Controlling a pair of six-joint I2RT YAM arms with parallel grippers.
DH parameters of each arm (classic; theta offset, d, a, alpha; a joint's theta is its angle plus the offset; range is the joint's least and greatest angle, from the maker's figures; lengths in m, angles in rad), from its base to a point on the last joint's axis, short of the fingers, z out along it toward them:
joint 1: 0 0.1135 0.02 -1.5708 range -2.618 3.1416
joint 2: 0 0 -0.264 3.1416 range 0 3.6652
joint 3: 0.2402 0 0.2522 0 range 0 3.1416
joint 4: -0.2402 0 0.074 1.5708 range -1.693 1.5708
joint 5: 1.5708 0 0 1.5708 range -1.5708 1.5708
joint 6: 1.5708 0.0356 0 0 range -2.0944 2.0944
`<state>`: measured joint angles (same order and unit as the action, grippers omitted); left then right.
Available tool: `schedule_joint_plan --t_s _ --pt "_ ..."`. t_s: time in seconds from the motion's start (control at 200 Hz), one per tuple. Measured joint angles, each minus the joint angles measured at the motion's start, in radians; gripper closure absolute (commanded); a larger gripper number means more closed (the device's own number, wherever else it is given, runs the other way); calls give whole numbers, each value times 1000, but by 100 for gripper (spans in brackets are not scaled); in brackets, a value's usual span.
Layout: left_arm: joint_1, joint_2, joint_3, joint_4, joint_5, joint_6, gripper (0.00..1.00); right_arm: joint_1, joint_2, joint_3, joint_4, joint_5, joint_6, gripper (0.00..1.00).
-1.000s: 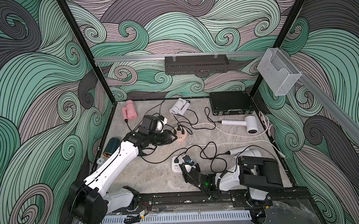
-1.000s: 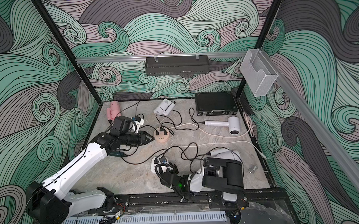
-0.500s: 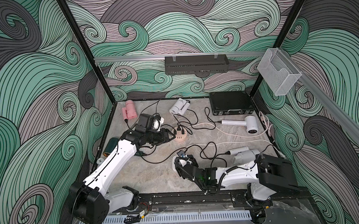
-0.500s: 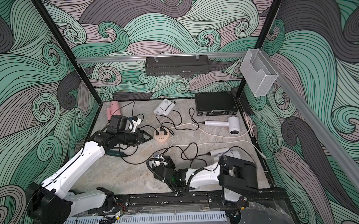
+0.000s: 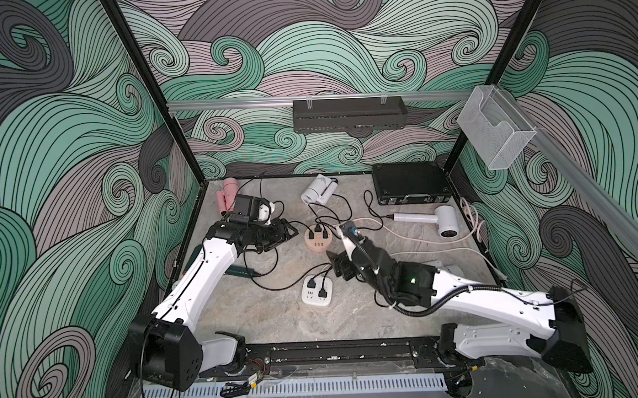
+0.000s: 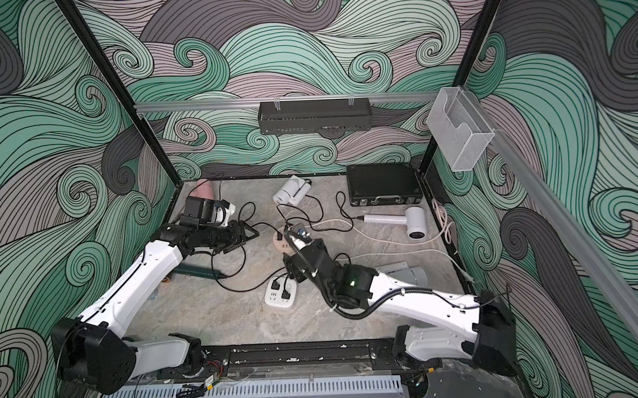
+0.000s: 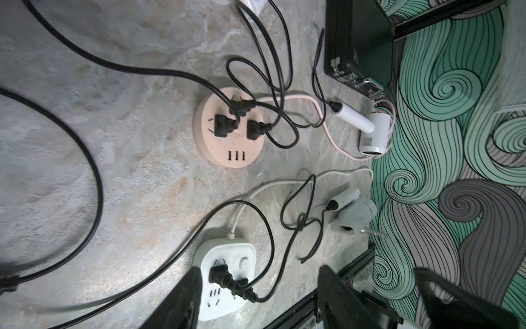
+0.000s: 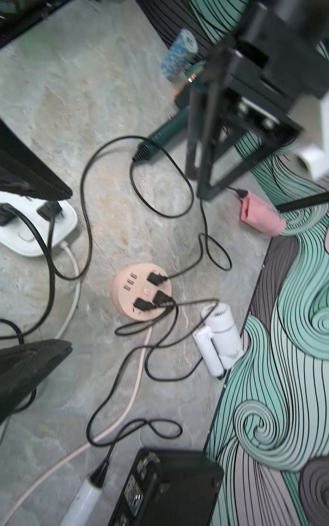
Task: Charge the blow dryers
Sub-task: Reset both arms
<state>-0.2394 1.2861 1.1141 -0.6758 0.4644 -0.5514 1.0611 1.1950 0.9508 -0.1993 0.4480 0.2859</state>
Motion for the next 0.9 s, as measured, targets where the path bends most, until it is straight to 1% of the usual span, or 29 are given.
schedule_joint_plan --t_s 0.155,0.16,0.165,0.185,0.2,0.26,0.315,0.405,0.43,0.44,0.45,0.46,0.48,0.6,0.66,0.74,0.861,0.901 --pt "32 10 45 -18 -74 1 43 -282 2 71 -81 -176 -53 19" --pt "33 10 47 -18 -77 1 43 -290 3 74 -84 -180 -55 14" --pt "34 10 48 -18 -80 1 43 -297 5 77 -86 -183 -55 11" --pt "39 11 56 -19 -92 2 43 -333 13 93 -101 -205 -61 3" --pt "45 12 62 -20 -101 3 43 -359 20 103 -108 -220 -62 1" --pt "66 16 82 -21 -135 12 38 -459 52 143 -127 -269 -87 0" --pt "88 21 100 -21 -178 23 35 -529 75 162 -124 -301 -109 1" --pt "125 23 112 1 -287 48 32 -619 68 113 -31 -315 -165 0" --pt "132 21 108 15 -316 60 25 -645 62 91 -1 -325 -180 0" --pt "134 19 103 28 -331 67 19 -656 60 82 11 -332 -185 1" --pt "136 18 96 42 -345 73 9 -667 58 74 23 -336 -192 0" --pt "138 16 90 53 -357 80 3 -677 58 69 28 -340 -197 1" --pt "143 7 67 89 -386 95 1 -700 57 60 42 -355 -208 0" --pt "153 -72 -134 270 -541 205 1 -847 87 33 111 -379 -247 1" --pt "156 -108 -246 348 -599 258 2 -910 78 -47 204 -379 -257 0" --pt "159 -135 -384 456 -659 318 1 -985 60 -203 309 -378 -257 0" --pt "159 -133 -574 659 -714 379 2 -1023 68 -344 362 -375 -263 0" --pt "159 -121 -620 719 -724 394 2 -1022 68 -398 429 -369 -267 0"
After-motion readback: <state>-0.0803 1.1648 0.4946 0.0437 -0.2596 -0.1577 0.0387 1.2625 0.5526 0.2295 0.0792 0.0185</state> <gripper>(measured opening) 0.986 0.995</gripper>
